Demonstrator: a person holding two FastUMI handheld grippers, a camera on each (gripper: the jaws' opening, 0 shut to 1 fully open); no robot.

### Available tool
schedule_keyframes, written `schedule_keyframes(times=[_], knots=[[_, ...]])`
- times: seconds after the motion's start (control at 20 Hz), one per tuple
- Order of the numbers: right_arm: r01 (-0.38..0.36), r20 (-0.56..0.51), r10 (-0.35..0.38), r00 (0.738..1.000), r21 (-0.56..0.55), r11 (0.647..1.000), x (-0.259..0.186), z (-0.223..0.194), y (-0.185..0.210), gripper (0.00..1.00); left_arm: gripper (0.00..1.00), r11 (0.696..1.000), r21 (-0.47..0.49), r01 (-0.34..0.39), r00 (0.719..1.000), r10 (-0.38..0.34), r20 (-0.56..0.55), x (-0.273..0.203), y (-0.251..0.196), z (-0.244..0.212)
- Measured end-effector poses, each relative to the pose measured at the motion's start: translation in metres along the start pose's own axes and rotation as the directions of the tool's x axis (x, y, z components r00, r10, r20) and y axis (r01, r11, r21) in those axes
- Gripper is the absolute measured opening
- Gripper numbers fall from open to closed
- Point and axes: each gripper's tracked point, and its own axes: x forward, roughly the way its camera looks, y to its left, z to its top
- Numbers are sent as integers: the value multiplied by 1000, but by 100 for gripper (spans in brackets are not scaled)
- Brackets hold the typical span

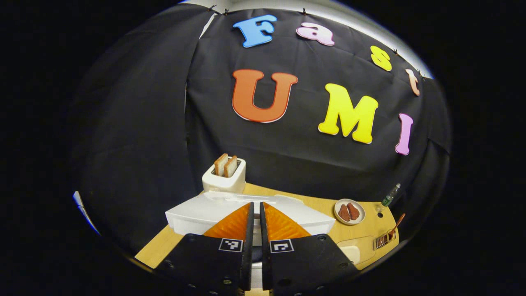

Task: Close the left gripper, press the button to open the rice cooker; take a wooden spoon from the chopstick holder with the right hand, scoop a spoonful of rice and pour it into the rice cooker, then put the wooden spoon back into the chopstick holder.

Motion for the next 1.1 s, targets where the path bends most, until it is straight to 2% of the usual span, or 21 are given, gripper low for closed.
schedule_keyframes(times=[0.05,0.15,0.25,0.3,0.35,0.4,0.5,0.8,1.1], knots=[[5,2,-5,1000,2,1000,-2,1,-1,98,10,1000,-3,14,999,-14,32,0,-2,9],[12,13,-12,1000,-2,1000,-8,3,-3,99,25,1000,-7,13,996,-13,88,-9,-2,25],[13,25,-13,1000,-13,1000,-11,6,-4,99,29,999,-15,35,993,-33,114,-20,-10,31],[15,29,-14,999,-16,1000,-13,7,-7,98,37,999,-11,43,991,-41,129,-29,-11,34],[16,30,-16,999,-16,1000,-13,8,-9,99,63,999,0,33,989,-33,148,-38,-10,38],[17,32,-17,999,-14,1000,-12,8,-11,94,89,999,11,37,985,-38,168,-45,-13,40],[18,34,-18,999,-15,1000,-12,10,-15,99,90,999,36,27,978,-34,204,-62,-15,47],[38,21,-38,999,-7,999,-4,9,-42,99,93,994,101,40,960,-67,272,-106,-45,51],[54,-14,-54,998,-2,999,23,-1,-81,99,93,985,153,82,953,-123,278,-121,-92,41]])
